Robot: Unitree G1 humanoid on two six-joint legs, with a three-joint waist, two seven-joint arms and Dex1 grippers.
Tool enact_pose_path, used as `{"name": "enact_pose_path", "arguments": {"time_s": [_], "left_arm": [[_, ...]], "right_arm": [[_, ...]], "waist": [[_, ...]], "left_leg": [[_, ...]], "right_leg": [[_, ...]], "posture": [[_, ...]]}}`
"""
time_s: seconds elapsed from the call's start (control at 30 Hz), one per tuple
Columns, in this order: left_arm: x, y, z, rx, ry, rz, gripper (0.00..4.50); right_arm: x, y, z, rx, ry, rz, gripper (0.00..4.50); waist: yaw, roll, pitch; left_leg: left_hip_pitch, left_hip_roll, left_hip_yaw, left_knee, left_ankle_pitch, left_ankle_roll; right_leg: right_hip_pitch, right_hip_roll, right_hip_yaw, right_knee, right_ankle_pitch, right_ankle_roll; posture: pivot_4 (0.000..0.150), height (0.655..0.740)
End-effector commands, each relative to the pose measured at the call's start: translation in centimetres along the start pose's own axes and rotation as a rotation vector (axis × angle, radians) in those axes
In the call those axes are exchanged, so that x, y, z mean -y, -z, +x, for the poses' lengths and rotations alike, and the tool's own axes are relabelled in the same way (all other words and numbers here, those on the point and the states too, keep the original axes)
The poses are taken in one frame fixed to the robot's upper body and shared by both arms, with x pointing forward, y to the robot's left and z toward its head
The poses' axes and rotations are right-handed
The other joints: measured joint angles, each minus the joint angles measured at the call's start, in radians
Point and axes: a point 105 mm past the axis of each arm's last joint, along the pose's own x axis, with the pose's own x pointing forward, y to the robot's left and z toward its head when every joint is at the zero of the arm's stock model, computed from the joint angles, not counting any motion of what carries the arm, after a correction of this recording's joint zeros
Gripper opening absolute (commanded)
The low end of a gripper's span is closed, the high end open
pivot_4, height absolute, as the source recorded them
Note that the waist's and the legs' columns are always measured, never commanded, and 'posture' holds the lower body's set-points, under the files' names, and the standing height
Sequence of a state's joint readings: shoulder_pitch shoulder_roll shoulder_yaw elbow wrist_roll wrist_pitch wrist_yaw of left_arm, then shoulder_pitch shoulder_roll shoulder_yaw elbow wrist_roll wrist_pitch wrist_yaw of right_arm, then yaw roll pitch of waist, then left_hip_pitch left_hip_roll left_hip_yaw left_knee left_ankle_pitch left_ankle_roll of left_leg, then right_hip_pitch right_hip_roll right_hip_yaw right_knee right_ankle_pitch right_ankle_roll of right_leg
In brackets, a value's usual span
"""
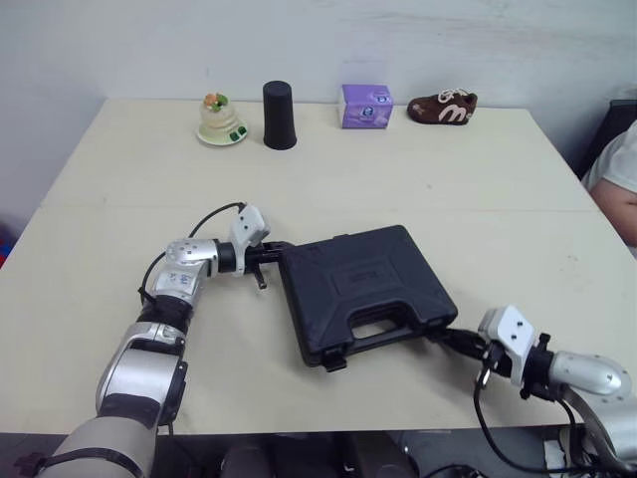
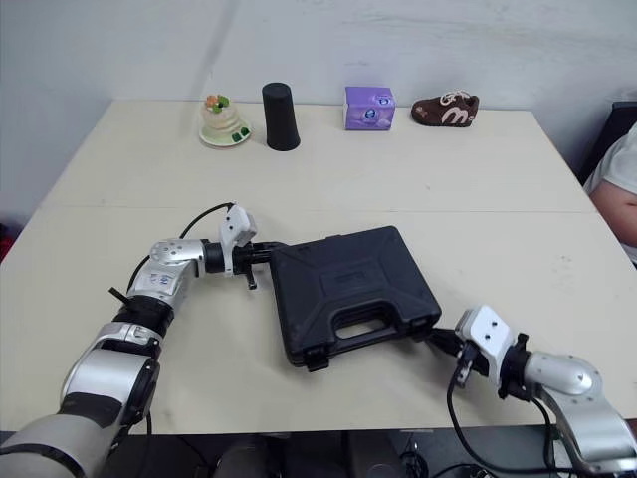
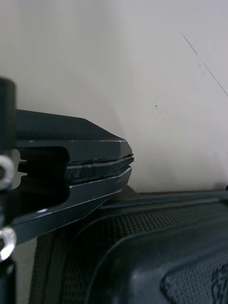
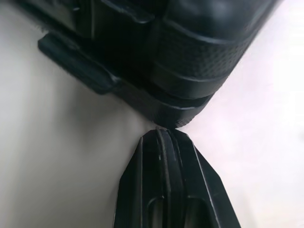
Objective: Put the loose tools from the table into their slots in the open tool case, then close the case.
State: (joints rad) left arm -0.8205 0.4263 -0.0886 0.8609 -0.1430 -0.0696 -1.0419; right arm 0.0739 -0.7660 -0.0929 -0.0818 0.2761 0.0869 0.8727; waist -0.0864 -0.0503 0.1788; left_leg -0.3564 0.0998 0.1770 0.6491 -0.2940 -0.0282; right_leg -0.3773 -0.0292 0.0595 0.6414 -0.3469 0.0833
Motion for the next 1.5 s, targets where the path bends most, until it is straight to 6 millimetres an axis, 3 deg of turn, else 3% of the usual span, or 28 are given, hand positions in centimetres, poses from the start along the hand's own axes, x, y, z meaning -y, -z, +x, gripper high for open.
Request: {"name": "enact_pose_path", "arguments": {"time_s": [0.03, 0.27, 0.4, 0.47, 0.57, 0.67, 0.73, 0.93, 1.13, 1.27, 1.5], "left_arm": [[0.7, -0.8, -0.9, 0.045, 0.023, 0.049, 0.08], [3.2, -1.0, -3.1, 0.09, 0.014, 0.057, 0.08], [3.1, -1.3, -4.1, 0.098, -0.061, 0.045, 0.08], [0.3, -2.5, -6.0, 0.181, -0.247, -0.054, 0.08], [0.4, -6.5, -6.8, 0.288, -0.186, 0.001, 0.08], [3.4, -10.5, -3.7, 0.326, 0.036, 0.062, 0.08], [5.1, -11.6, -1.4, 0.291, 0.147, 0.106, 0.08], [8.5, -12.8, 7.0, 0.145, 0.322, 0.16, 0.08], [10.5, -13.3, 12.8, 0.103, 0.356, 0.228, 0.08], [11.2, -12.2, 14.9, 0.039, 0.37, 0.23, 0.08], [11.6, -6.7, 15.8, -0.168, 0.391, 0.308, 0.08]], "right_arm": [[1.4, -0.9, 1.1, 0.033, 0.049, -0.031, 0.0], [3.0, -1.6, 3.0, 0.08, 0.095, -0.036, 0.0], [3.3, -1.4, 2.7, 0.072, 0.113, -0.045, 0.0], [3.4, -1.2, 1.8, 0.072, 0.138, -0.001, 0.0], [2.5, -0.8, 0.3, 0.049, 0.142, 0.052, 0.0], [2.1, -1.4, -0.8, 0.081, 0.199, 0.053, 0.0], [2.0, -2.2, -1.4, 0.136, 0.243, 0.03, 0.0], [1.5, -3.0, -1.8, 0.15, 0.281, 0.044, 0.0], [0.8, -3.7, -1.8, 0.13, 0.276, 0.068, 0.0], [0.5, -3.9, -1.6, 0.122, 0.278, 0.079, 0.0], [0.2, -4.0, -0.7, 0.12, 0.236, 0.078, 0.0]], "waist": [[0.001, 0.0, 0.0], [0.007, 0.003, 0.0], [0.01, 0.004, 0.001], [0.011, 0.004, 0.001], [0.016, 0.004, 0.001], [0.029, 0.004, 0.001], [0.051, 0.004, 0.001], [0.056, 0.005, 0.001], [0.047, 0.006, 0.002], [0.047, 0.006, 0.002], [0.05, 0.006, 0.001]], "left_leg": [[0.0, 0.0, 0.0, 0.0, 0.0, 0.0], [-0.009, 0.004, 0.0, 0.0, 0.0, -0.006], [-0.015, 0.003, 0.0, 0.002, 0.003, -0.007], [-0.014, 0.003, 0.0, 0.003, 0.004, -0.006], [-0.015, 0.002, -0.003, 0.002, 0.005, -0.006], [-0.015, 0.002, -0.003, 0.001, 0.005, -0.006], [-0.015, -0.002, -0.002, 0.001, 0.006, -0.005], [-0.014, -0.006, -0.002, 0.003, 0.006, -0.002], [-0.015, -0.005, -0.003, 0.0, 0.006, -0.002], [-0.016, -0.005, -0.003, -0.001, 0.006, -0.002], [-0.015, -0.005, -0.004, -0.001, 0.005, -0.001]], "right_leg": [[0.0, -0.001, 0.0, 0.0, 0.0, 0.0], [-0.013, 0.002, 0.0, 0.007, -0.005, -0.004], [-0.019, 0.002, 0.001, 0.012, -0.006, -0.004], [-0.018, 0.002, 0.001, 0.012, -0.005, -0.003], [-0.018, 0.001, 0.001, 0.013, -0.005, -0.003], [-0.018, 0.002, -0.001, 0.013, -0.005, -0.003], [-0.016, 0.003, -0.002, 0.013, -0.005, -0.003], [-0.015, 0.003, 0.001, 0.011, -0.003, 0.001], [-0.018, 0.003, 0.004, 0.01, -0.003, 0.0], [-0.018, 0.003, 0.004, 0.008, -0.004, -0.001], [-0.016, 0.003, 0.002, 0.005, -0.004, 0.0]], "posture": [[0.15, 0.74], [0.15, 0.74], [0.15, 0.74], [0.15, 0.74], [0.15, 0.74], [0.15, 0.74], [0.15, 0.74], [0.15, 0.74], [0.15, 0.74], [0.15, 0.74], [0.15, 0.74]]}}
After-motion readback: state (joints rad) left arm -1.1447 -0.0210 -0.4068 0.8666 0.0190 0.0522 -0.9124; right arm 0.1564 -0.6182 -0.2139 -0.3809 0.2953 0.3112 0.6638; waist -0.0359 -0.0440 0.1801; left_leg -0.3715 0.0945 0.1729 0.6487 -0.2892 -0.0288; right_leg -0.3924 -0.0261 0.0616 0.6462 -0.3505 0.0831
